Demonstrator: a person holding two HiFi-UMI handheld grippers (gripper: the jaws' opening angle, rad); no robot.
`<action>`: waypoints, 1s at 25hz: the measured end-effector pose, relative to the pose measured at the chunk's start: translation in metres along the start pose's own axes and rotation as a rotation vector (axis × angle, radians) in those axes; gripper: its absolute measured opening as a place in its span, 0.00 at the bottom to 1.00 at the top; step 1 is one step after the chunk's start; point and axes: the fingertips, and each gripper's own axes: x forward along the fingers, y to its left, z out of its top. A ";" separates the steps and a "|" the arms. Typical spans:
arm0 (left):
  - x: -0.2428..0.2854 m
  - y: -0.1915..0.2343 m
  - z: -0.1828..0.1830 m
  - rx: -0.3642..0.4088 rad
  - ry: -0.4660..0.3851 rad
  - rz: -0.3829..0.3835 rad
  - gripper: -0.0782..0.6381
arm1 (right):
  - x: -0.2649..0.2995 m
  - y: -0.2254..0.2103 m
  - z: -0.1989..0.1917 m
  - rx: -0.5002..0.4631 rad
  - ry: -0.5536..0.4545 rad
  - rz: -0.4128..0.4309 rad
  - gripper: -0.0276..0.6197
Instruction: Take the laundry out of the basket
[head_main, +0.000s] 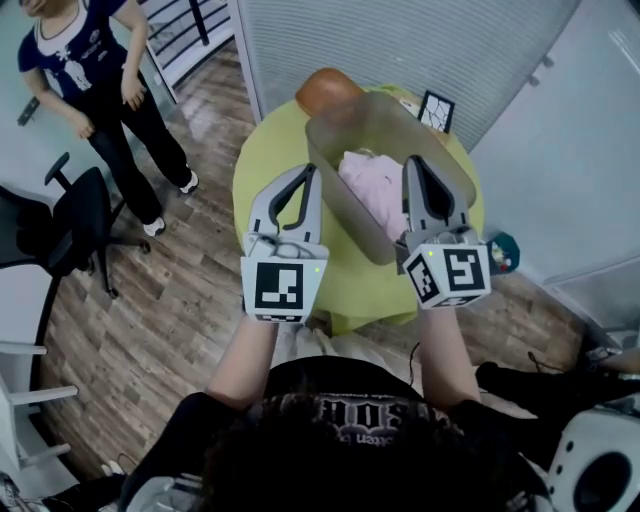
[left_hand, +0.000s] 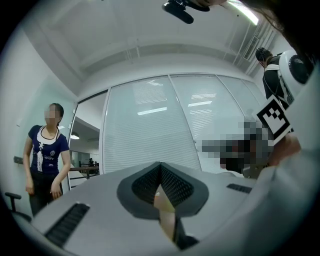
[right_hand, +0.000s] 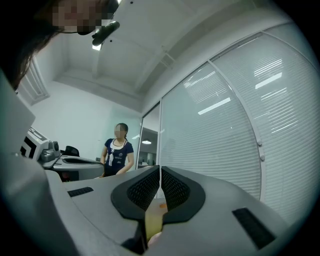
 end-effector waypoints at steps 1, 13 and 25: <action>0.002 0.003 0.000 -0.002 -0.001 -0.003 0.11 | 0.003 0.000 0.000 -0.002 0.000 -0.005 0.09; 0.039 0.019 -0.010 -0.013 -0.003 0.006 0.11 | 0.038 -0.029 -0.018 -0.024 0.046 -0.006 0.09; 0.083 0.020 -0.022 0.004 0.008 0.018 0.11 | 0.074 -0.063 -0.072 -0.048 0.185 0.066 0.09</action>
